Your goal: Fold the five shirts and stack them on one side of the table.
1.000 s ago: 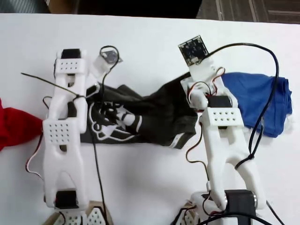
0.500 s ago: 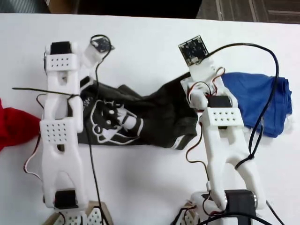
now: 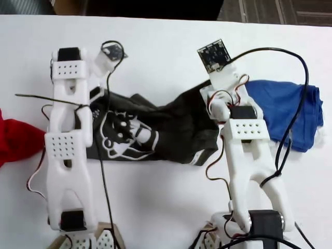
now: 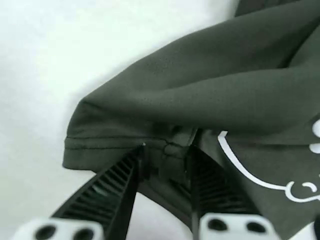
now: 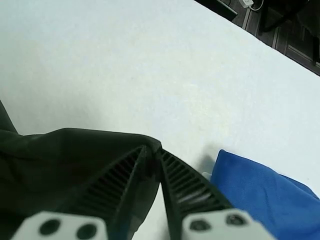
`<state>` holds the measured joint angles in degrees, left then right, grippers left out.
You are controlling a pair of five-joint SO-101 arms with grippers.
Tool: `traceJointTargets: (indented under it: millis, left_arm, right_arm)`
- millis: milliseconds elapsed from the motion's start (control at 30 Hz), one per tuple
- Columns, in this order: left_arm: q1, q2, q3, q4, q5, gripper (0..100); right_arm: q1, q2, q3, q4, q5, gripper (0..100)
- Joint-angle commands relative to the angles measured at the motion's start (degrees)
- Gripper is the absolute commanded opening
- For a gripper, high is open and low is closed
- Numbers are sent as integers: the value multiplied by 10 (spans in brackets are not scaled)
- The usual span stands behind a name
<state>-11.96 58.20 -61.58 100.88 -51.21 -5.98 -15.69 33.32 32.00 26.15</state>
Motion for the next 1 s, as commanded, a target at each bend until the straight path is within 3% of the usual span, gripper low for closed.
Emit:
traceJointTargets:
  millis: [0,433,567,967]
  left_arm:
    - [10,13,0,7,9,143]
    - [19,29,-51,11,20,139]
    - [22,33,-78,11,55,18]
    - [14,-10,-79,15,75,26]
  right_arm:
    - [6,-1,-5,-11,-2,22]
    - [6,-1,-5,-11,-2,22]
    - [6,-1,-5,-11,-2,22]
    - [7,-8,-9,-7,-1,22]
